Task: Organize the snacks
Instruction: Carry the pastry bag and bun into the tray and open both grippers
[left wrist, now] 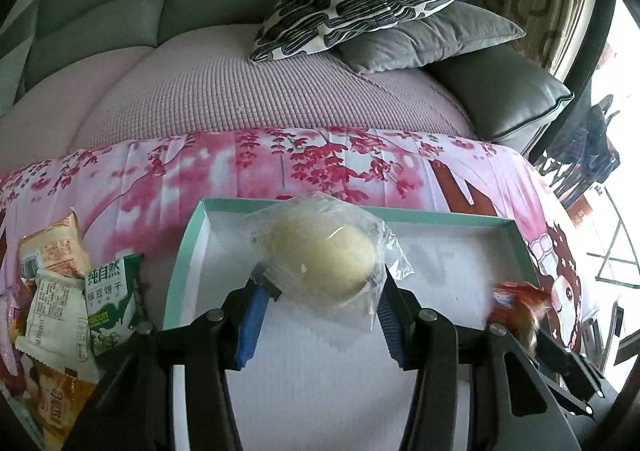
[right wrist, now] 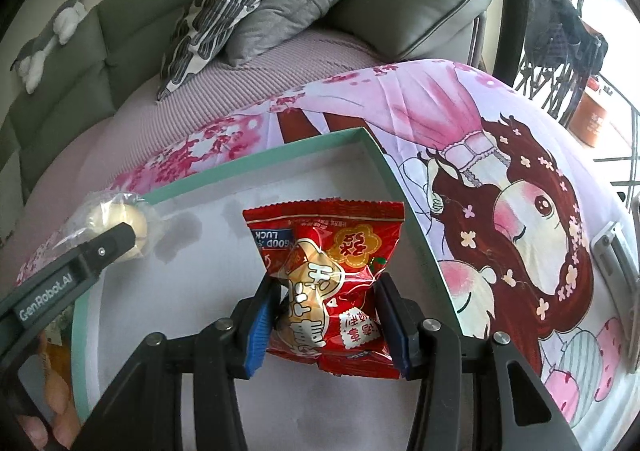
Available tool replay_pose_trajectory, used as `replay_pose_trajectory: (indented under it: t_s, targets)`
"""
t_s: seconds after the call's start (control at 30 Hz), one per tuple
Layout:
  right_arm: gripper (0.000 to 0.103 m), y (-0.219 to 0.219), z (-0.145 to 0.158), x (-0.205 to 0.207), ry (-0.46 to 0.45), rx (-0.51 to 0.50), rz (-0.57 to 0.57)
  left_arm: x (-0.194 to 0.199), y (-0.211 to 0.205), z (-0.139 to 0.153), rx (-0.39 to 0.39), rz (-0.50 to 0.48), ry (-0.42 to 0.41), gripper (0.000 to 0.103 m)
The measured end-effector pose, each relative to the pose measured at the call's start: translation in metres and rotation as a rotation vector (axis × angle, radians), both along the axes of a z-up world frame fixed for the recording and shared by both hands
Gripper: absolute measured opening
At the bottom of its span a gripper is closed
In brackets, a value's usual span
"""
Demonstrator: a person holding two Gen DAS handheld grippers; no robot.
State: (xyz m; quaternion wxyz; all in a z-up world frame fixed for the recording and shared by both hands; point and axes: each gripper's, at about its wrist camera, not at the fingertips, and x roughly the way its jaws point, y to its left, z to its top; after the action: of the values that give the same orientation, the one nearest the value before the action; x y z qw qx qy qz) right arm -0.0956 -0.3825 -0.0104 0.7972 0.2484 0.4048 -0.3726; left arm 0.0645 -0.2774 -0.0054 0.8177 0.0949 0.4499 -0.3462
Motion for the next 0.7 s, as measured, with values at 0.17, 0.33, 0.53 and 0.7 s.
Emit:
replay_pose_trajectory:
  t_s: [0.17, 0.33, 0.53, 0.7]
  targets:
    - [0.081, -0.001, 0.007, -0.003, -0.015, -0.002, -0.015, 0.0, 0.006, -0.002, 0.05, 0.023, 0.038, 0.068]
    - [0.101, 0.001, 0.014, -0.005, -0.009, -0.022, -0.017, -0.006, 0.02, 0.013, 0.052, 0.06, 0.039, 0.093]
    - [0.103, 0.002, 0.017, -0.007, -0.02, 0.008, 0.003, -0.009, 0.056, 0.029, 0.031, 0.12, 0.009, 0.103]
    - [0.103, 0.007, 0.032, -0.011, -0.048, -0.017, 0.008, -0.008, 0.101, 0.039, 0.01, 0.221, -0.03, 0.103]
